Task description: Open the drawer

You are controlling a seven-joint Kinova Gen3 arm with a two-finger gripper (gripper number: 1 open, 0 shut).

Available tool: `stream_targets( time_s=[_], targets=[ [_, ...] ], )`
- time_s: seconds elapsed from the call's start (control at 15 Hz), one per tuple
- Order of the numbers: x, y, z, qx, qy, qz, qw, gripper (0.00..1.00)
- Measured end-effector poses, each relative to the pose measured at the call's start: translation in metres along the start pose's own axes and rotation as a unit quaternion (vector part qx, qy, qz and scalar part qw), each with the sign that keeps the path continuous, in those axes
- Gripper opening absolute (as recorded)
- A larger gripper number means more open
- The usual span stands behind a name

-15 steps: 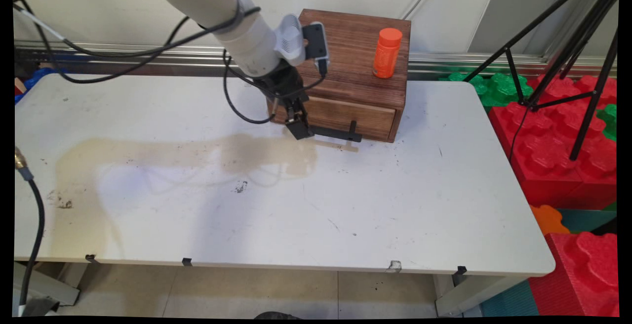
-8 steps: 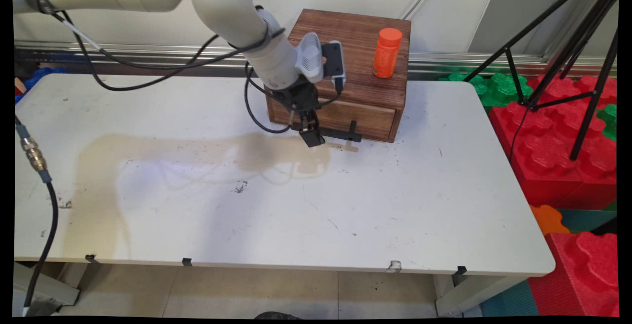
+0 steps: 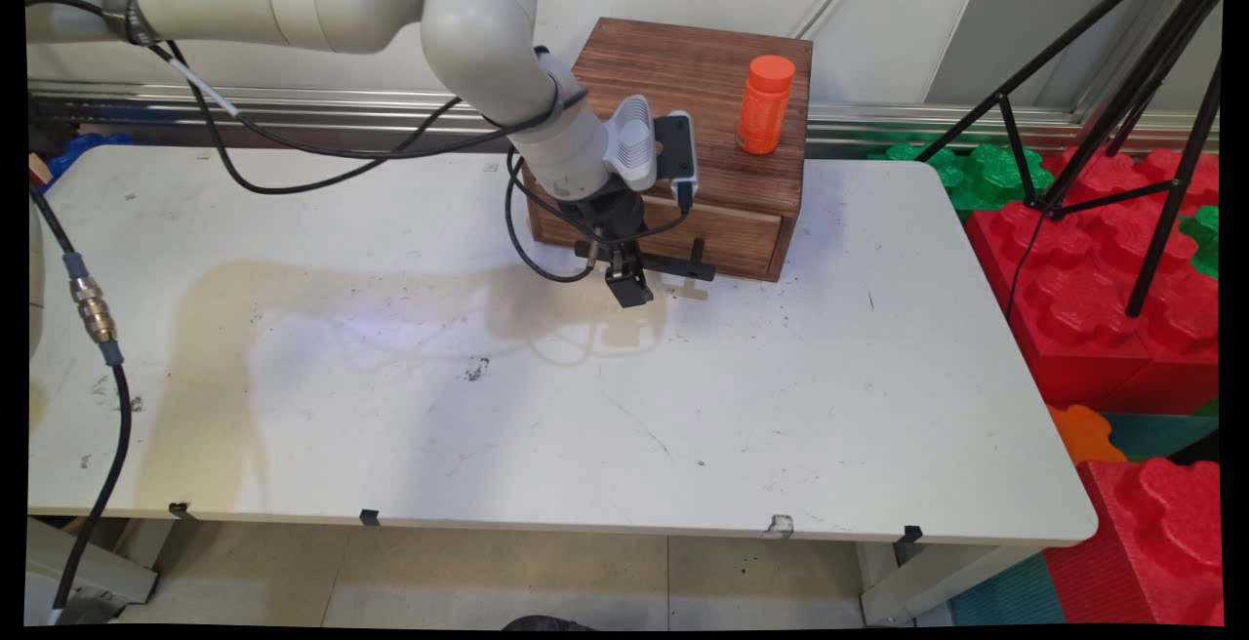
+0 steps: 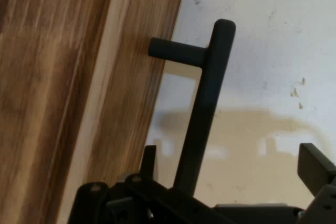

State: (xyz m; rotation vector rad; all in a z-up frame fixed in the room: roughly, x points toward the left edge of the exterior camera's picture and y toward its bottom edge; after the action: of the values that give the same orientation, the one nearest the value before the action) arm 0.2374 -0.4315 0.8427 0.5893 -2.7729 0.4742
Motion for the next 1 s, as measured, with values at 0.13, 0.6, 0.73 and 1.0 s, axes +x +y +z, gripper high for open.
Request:
stream_targets(
  time_s=[0.13,0.6,0.73,1.0],
  targets=[
    [0.001,0.0,0.009,-0.001,0.0,0.003,1.0,1.0],
    [0.002,0.002,0.029,-0.01,-0.002,0.012,0.9999,1.0],
    [0.001,0.003,0.034,-0.012,-0.002,0.013,0.9998,1.0],
    [0.0,0.008,0.041,-0.019,-0.004,0.015,0.9997,1.0]
  ],
)
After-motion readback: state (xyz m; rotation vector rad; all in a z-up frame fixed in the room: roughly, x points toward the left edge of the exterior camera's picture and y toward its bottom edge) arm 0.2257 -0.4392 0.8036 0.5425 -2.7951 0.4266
